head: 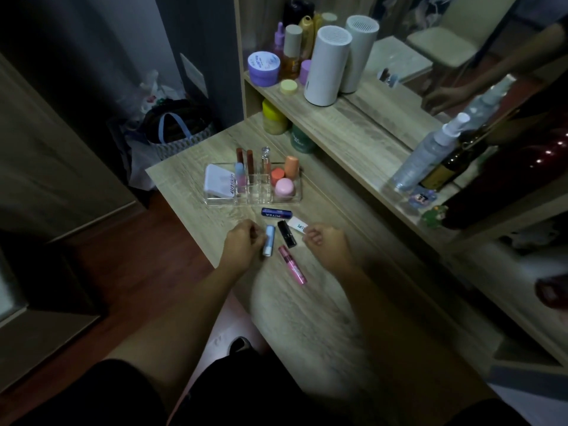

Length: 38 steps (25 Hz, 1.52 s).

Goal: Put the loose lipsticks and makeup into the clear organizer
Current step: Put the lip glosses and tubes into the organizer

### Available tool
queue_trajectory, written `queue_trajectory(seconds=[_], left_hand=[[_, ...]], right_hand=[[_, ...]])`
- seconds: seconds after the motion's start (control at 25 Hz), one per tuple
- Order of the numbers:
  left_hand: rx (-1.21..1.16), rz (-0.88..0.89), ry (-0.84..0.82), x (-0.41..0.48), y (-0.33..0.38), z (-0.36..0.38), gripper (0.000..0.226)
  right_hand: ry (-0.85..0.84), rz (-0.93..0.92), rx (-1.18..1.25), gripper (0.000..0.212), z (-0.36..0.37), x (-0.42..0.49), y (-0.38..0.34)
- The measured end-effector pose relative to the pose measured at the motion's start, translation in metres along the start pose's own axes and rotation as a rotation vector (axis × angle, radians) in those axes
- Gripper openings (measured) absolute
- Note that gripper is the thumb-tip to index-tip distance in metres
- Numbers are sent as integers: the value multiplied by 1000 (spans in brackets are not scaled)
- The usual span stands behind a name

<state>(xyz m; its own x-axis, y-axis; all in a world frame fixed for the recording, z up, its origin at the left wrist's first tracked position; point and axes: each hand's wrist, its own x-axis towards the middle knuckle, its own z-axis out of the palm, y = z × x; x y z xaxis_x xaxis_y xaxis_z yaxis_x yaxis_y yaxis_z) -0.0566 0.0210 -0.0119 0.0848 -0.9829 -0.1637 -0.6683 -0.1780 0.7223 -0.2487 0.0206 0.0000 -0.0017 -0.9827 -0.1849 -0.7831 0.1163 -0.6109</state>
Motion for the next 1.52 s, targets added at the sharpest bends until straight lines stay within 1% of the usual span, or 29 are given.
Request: queue_trajectory(seconds=[0.12,0.28,0.32,0.4,0.48,0.52,0.6,0.68,0.72,0.8,0.88,0.96,1.0,1.08,1.12,1.2,1.24,1.28,1.32,1.44,1.52], left_hand=[[36,-20,-29,-3,3,9,25],[90,-45,-53,-2,10,18,32],[90,-50,-41,-3,12,18,32],[93,-36,35,-6,14,19,29],[105,45,36,-18,19,22,24],[117,123,-5,-27,22,27,21],[188,301,-142,-44,24,36,23],[292,400,-243,-54,25,43,29],[280,386,-256,-57,24,46,30],[213,290,-248,-61,25,50,28],[227,208,-285,-61,28,51,24],[270,164,-335,-60,33,50,25],[285,150,-334,-58,33,43,26],[225,114,-282,-51,33,29,29],[137,62,-250,-48,34,23,32],[-15,-32,-164,-32,34,1,47],[-81,-57,-147,-27,36,-7,54],[-131,-54,-123,-18,40,-17,57],[-161,-27,-88,-9,44,-25,54],[-177,64,67,12,53,-44,28],[-174,142,143,20,57,-55,16]], right_hand=[[19,19,65,14,15,-13,2],[67,75,68,21,24,-17,-3],[83,87,50,22,24,-15,-5],[109,93,-36,23,20,-12,-7],[133,75,-82,27,14,-7,-4],[134,50,-97,29,12,-4,-1],[89,0,-151,31,8,1,4],[33,-9,-198,31,6,7,5],[20,4,-188,29,5,8,6],[3,53,-131,25,2,8,4],[-23,74,-129,21,2,10,5],[-51,103,-105,24,1,12,3],[-44,103,-65,27,2,14,0],[7,96,25,28,5,21,-7],[43,104,81,25,3,21,-9],[116,113,218,22,2,33,-20],[128,120,299,20,-2,32,-22],[123,112,380,18,-6,35,-27],[104,95,458,17,-10,37,-31],[51,44,665,22,-20,41,-47],[46,19,695,24,-22,47,-59]])
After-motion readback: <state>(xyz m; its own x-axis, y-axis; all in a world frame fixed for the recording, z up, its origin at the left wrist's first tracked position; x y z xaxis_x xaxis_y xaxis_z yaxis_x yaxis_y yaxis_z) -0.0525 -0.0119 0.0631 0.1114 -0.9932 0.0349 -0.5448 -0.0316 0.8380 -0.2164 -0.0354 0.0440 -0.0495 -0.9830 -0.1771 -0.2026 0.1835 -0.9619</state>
